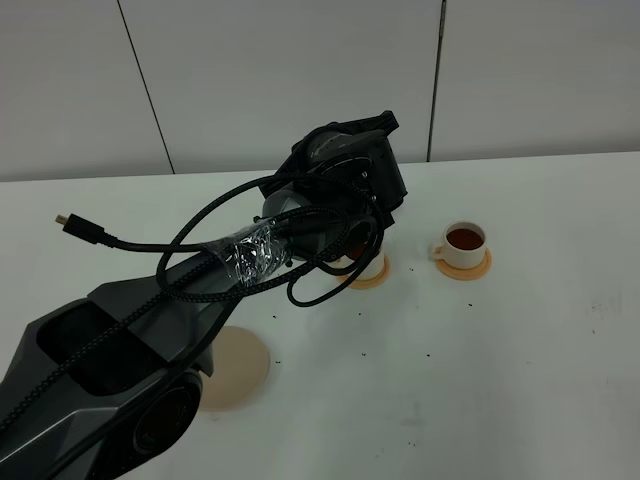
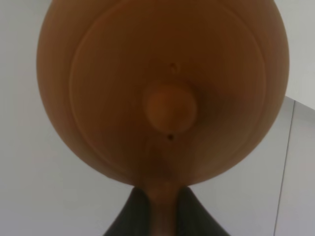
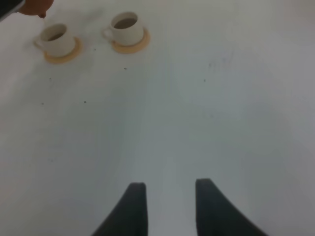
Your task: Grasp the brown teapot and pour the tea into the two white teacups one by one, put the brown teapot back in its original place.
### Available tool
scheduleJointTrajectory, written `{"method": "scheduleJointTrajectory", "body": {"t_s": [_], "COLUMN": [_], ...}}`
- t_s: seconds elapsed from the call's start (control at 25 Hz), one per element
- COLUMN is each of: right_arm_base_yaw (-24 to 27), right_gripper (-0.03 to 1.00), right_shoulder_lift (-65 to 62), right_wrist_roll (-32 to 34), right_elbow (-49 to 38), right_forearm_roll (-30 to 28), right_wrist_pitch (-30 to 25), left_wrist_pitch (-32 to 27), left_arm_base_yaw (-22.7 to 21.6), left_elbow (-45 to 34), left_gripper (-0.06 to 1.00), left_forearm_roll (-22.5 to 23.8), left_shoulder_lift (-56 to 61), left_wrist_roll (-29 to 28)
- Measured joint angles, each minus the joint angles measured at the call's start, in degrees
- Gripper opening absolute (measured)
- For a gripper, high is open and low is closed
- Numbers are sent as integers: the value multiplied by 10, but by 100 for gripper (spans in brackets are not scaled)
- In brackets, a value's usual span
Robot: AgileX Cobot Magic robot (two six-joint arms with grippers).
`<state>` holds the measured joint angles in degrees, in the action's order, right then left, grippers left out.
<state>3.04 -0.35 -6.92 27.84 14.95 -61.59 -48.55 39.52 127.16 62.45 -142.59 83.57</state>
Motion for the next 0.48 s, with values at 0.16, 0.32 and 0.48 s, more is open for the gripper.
{"method": "scheduleJointTrajectory", "body": {"t_s": [0.16, 0.32, 0.48], "right_arm_base_yaw": [0, 0, 0], "right_gripper": [24, 24, 24], "right_shoulder_lift": [0, 0, 0], "right_wrist_roll": [0, 0, 0], "right_elbow": [0, 0, 0], "right_forearm_roll": [0, 0, 0], "right_wrist_pitch": [0, 0, 0], "left_wrist_pitch": [0, 0, 0], "left_arm_base_yaw": [0, 0, 0], "left_elbow": [0, 0, 0], "left_gripper": [17, 17, 17], "left_forearm_roll": [0, 0, 0], "left_shoulder_lift": [0, 0, 0], "left_wrist_roll": [0, 0, 0]}}
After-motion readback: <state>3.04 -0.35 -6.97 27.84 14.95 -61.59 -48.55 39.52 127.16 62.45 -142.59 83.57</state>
